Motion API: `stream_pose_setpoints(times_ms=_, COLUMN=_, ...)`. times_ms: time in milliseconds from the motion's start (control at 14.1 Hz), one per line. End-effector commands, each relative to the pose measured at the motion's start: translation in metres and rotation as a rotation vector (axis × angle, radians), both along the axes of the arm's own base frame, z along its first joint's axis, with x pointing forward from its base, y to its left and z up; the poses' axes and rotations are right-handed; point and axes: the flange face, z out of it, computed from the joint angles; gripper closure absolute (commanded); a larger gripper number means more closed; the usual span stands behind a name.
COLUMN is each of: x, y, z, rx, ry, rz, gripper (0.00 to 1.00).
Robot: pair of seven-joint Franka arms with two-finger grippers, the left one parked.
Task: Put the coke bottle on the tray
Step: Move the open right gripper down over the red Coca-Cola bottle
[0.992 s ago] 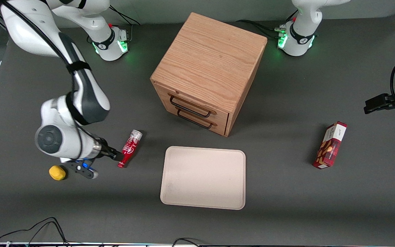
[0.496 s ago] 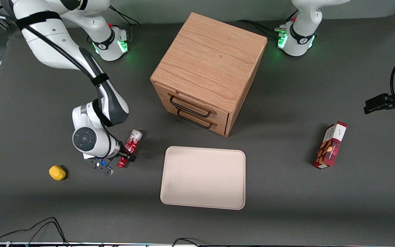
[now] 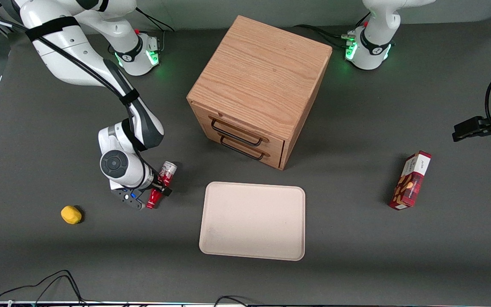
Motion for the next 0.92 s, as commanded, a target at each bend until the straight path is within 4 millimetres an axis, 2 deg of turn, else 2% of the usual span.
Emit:
stream_pose_setpoints(times_ms=0, x=-0.014, y=0.000, z=0.000, rx=-0.010, ry=-0.028, rz=-0.010, gripper=0.00)
stream_pose_setpoints(times_ms=850, x=-0.018, y=-0.003, z=-0.012, rx=0.001, ry=-0.040, rz=-0.012, gripper=0.00)
